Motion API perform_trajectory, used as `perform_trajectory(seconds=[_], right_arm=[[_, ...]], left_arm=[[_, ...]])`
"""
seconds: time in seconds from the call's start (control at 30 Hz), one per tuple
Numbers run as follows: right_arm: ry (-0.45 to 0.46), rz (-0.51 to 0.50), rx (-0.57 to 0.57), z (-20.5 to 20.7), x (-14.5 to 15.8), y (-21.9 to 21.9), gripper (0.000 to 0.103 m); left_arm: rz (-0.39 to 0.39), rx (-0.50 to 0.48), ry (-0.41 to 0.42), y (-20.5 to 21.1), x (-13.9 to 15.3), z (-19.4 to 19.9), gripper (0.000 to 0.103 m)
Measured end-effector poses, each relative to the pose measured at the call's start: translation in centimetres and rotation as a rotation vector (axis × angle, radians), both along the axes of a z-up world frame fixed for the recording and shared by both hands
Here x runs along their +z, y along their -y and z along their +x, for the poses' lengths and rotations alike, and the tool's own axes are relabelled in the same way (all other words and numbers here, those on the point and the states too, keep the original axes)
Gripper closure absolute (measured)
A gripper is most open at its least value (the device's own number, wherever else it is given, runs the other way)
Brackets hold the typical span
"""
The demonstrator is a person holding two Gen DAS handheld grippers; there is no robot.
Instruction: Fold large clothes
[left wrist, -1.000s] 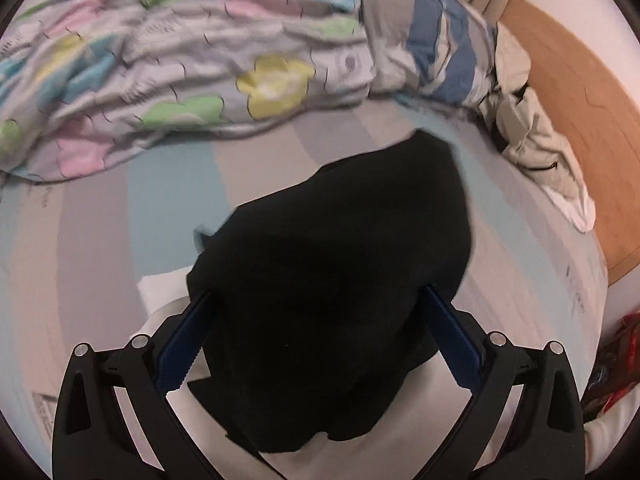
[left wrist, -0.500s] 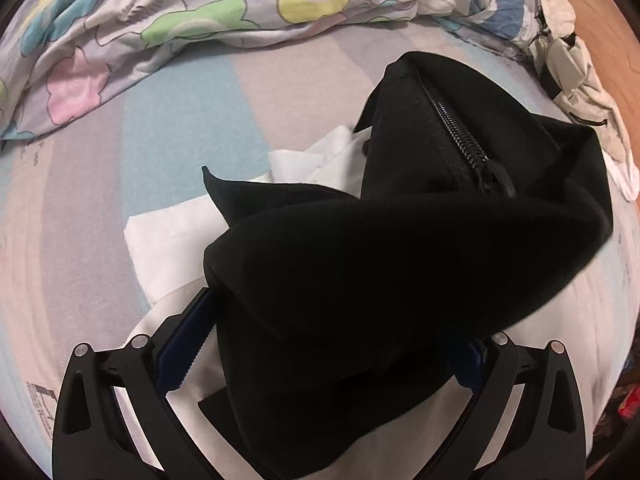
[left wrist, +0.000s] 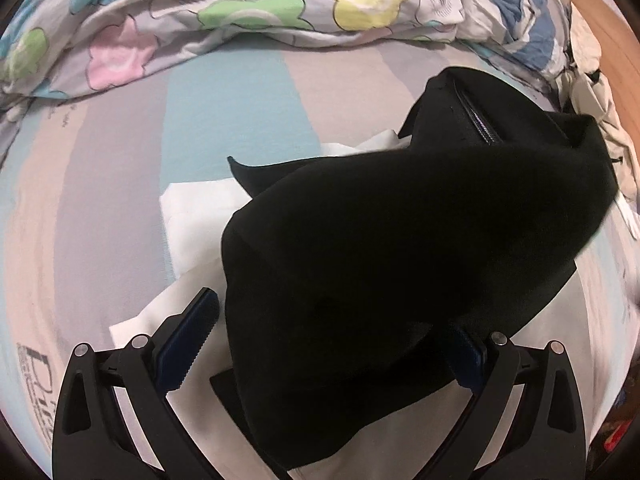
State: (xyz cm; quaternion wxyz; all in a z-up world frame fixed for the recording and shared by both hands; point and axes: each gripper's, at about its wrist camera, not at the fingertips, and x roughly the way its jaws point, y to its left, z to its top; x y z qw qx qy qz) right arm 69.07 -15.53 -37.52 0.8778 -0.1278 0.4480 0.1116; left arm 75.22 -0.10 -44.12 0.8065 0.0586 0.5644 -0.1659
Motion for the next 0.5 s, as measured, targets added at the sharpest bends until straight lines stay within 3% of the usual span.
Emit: perform_trajectory(seconds=[0.13, 0.23, 0.37, 0.5], right_arm=[[-0.110, 0.053, -0.050, 3.1, -3.7, 0.4, 0.047], [-0.131, 0.080, -0.029, 2.6, -4.6, -0.9, 0.044], [-0.089, 0.040, -0.026, 1.6, -4.4, -2.5, 0.044], [-0.102, 0.061, -0.035, 2.2, -4.8, -2.4, 0.043]], left_arm=[[-0.028, 0.078, 0.085, -2.0, 3.3, -1.7, 0.005], [0.011, 0.160, 0.151, -4.7, 4.9, -3.3, 0.006], [-0.022, 0.309, 0.108, -9.7, 3.4, -4.5, 0.006], [-0.017, 0.367, 0.090, -12.2, 1.7, -5.1, 0.007]])
